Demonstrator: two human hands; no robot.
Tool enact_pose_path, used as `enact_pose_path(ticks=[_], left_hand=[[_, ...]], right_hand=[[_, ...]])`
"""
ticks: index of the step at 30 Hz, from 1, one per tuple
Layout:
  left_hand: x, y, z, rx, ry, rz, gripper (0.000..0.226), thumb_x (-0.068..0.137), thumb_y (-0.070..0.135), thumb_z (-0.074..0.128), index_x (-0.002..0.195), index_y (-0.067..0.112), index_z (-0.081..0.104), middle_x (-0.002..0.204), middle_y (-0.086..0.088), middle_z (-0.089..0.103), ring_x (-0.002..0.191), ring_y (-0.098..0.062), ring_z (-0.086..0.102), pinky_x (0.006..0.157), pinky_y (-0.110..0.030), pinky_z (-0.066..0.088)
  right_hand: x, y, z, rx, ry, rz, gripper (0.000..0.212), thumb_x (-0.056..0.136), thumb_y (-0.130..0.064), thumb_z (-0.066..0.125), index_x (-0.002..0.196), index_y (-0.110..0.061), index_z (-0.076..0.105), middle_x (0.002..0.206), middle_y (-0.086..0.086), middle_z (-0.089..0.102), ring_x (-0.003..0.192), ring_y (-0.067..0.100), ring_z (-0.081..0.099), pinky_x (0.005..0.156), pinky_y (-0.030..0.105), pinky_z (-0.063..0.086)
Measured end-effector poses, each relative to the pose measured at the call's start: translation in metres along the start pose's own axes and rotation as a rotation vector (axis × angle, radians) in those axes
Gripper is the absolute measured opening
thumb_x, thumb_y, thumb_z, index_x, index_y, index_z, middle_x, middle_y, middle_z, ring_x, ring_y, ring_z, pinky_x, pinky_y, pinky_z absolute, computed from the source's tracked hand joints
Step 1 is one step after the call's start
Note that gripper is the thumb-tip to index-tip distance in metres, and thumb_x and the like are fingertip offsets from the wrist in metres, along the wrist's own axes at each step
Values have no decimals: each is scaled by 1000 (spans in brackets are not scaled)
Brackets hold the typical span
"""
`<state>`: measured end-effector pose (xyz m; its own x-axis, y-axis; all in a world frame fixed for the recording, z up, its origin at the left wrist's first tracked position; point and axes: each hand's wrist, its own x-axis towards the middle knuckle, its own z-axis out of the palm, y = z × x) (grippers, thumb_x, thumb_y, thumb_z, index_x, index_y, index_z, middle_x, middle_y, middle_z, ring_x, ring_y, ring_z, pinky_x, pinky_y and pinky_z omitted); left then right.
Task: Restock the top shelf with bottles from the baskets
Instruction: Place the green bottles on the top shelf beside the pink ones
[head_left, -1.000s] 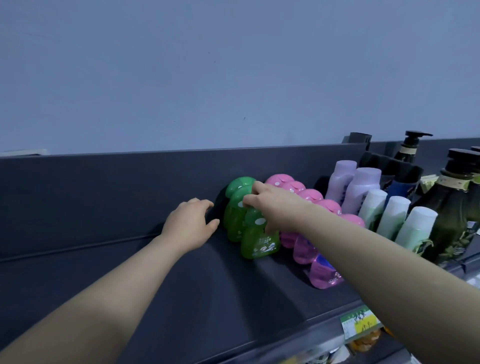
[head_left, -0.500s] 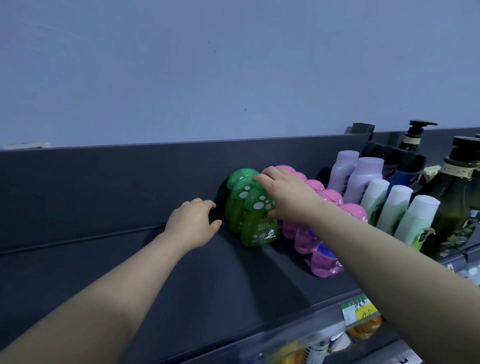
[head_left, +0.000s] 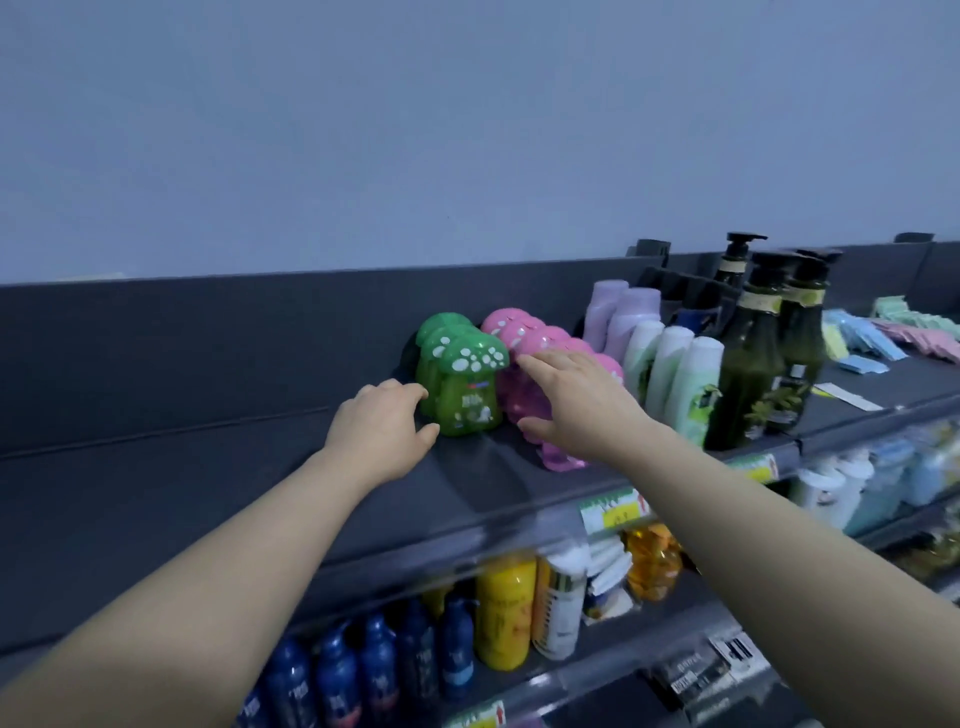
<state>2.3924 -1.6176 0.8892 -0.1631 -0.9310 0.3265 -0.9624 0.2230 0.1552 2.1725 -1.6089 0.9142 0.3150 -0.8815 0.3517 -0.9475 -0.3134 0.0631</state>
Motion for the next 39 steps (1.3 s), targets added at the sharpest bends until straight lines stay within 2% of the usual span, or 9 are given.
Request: enact_pose_path(ticks=[6, 12, 15, 19, 24, 27, 30, 34, 39], left_hand=[[-77, 54, 24, -36, -64, 58, 49, 91, 45, 53, 135, 23, 48, 129, -4, 54, 119, -27, 49, 93, -41, 46], [-145, 103, 71, -66, -125, 151, 45, 89, 44, 55, 129, 22, 54, 125, -5, 57, 115, -29, 51, 91, -41, 47], [-169, 120, 103, -88, -197, 178, 38, 89, 42, 54, 121, 21, 57, 116, -4, 58, 109, -28, 54, 84, -40, 50], [-197, 134, 156, -125, -327, 193, 37, 90, 39, 55, 121, 19, 56, 112, -3, 57, 104, -25, 55, 77, -38, 50], [-225, 133, 238, -218, -478, 133, 33, 90, 34, 58, 116, 13, 61, 111, -6, 60, 102, -25, 58, 81, -37, 51], [-240, 128, 302, -242, -602, 88, 35, 89, 33, 59, 119, 14, 59, 112, -6, 62, 104, -26, 58, 82, -35, 50], [-255, 123, 364, -256, -704, 34, 32, 88, 32, 59, 112, 10, 61, 104, -8, 64, 98, -27, 61, 77, -33, 50], [-269, 119, 440, -304, -809, -96, 26, 87, 29, 61, 102, 8, 59, 97, -11, 64, 91, -29, 62, 70, -30, 47], [-276, 121, 515, -319, -900, -289, 32, 91, 29, 56, 112, 6, 60, 111, -12, 64, 101, -29, 60, 73, -25, 41]], right_hand=[[-106, 6, 14, 45, -50, -14, 68, 87, -40, 62, 144, -13, 38, 142, 8, 46, 133, 26, 38, 113, 34, 24], [-204, 15, 55, 95, -191, 56, 68, 92, -42, 58, 148, -15, 31, 150, 5, 39, 139, 22, 30, 115, 32, 18], [-244, 24, 87, 107, -265, 101, 69, 91, -43, 58, 148, -15, 31, 150, 5, 39, 139, 23, 31, 114, 31, 19], [-290, 35, 138, 159, -367, 163, 68, 91, -41, 59, 147, -13, 33, 150, 7, 39, 138, 24, 33, 114, 32, 20], [-340, 38, 211, 262, -483, 277, 66, 91, -41, 57, 148, -16, 34, 151, 7, 38, 139, 24, 32, 115, 30, 21], [-367, 37, 262, 324, -551, 338, 61, 91, -37, 58, 144, -13, 40, 145, 9, 45, 134, 25, 39, 110, 28, 24], [-387, 36, 307, 386, -579, 399, 56, 89, -32, 61, 140, -14, 47, 138, 10, 52, 127, 29, 46, 105, 32, 34], [-404, 39, 372, 407, -631, 472, 59, 88, -32, 60, 142, -17, 43, 140, 7, 50, 124, 30, 47, 102, 35, 40], [-414, 41, 441, 432, -694, 535, 58, 88, -30, 58, 142, -15, 43, 136, 9, 53, 122, 30, 48, 101, 34, 40]])
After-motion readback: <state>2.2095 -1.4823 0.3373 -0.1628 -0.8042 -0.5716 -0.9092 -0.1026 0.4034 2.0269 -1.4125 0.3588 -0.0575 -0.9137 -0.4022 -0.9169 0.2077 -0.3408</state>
